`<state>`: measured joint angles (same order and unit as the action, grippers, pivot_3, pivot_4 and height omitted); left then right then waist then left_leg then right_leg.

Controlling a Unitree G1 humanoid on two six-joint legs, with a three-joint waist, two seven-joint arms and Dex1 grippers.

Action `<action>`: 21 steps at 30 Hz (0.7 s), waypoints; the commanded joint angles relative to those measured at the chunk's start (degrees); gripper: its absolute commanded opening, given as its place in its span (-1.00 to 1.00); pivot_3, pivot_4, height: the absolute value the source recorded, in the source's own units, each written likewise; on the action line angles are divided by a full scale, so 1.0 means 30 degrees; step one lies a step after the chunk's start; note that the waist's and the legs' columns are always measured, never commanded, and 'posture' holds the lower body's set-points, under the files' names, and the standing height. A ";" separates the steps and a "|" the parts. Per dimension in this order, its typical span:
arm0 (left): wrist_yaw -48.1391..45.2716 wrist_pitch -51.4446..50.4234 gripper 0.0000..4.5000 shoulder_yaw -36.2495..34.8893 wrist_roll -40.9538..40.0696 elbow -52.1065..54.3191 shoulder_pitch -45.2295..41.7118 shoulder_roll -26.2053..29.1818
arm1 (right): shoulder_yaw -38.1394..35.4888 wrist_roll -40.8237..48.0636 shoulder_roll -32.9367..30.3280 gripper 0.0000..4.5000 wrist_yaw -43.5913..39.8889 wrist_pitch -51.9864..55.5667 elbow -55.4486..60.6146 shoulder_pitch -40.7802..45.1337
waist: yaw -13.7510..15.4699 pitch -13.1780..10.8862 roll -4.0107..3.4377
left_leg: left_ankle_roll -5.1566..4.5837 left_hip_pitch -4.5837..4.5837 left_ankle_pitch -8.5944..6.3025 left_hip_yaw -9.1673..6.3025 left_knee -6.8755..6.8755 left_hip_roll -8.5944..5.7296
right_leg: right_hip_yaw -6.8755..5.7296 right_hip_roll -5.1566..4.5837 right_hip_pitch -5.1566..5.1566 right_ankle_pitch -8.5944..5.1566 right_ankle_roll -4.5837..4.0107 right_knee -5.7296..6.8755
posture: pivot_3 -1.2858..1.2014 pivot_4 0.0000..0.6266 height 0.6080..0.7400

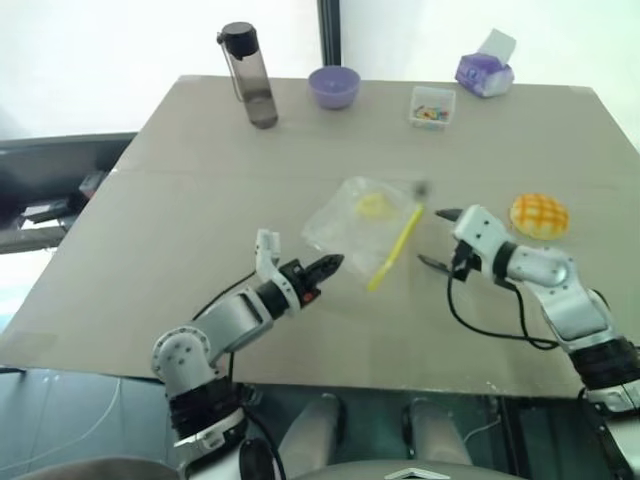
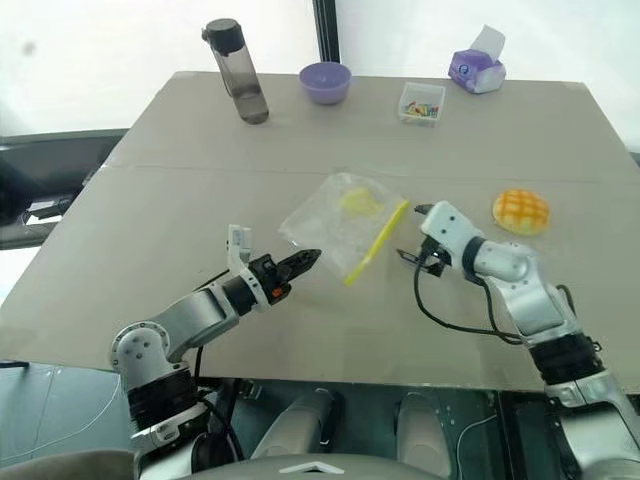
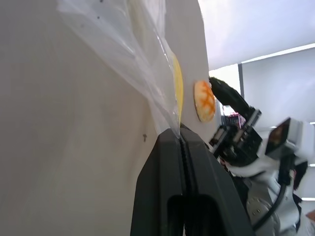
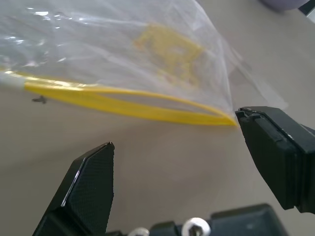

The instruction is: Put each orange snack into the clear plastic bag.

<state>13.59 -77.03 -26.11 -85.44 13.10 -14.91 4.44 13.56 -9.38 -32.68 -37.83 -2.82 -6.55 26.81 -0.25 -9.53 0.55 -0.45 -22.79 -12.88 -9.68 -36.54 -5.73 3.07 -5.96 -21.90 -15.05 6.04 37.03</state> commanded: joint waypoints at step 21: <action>0.0758 0.5002 -1.00 0.5271 -0.6308 0.0728 0.1061 0.6809 | 0.0769 -0.1725 0.2149 -0.96 0.2113 -0.7613 -0.5738 0.3428 | -0.0163 -0.0002 -0.0001 | 0.0030 -0.0003 0.0023 0.0044 0.0034 0.0000 | 0.0064 0.0017 -0.0081 0.0000 -0.0016 0.0076 | 0.03 -0.52 0.99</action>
<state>17.93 -62.29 -10.90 -103.36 14.47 -11.73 23.90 16.86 -14.46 -25.95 -32.48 -23.65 -23.92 35.92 -0.74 -9.53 0.55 -0.36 -22.80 -12.81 -9.53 -36.43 -5.73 3.28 -5.90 -22.15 -15.05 5.99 37.27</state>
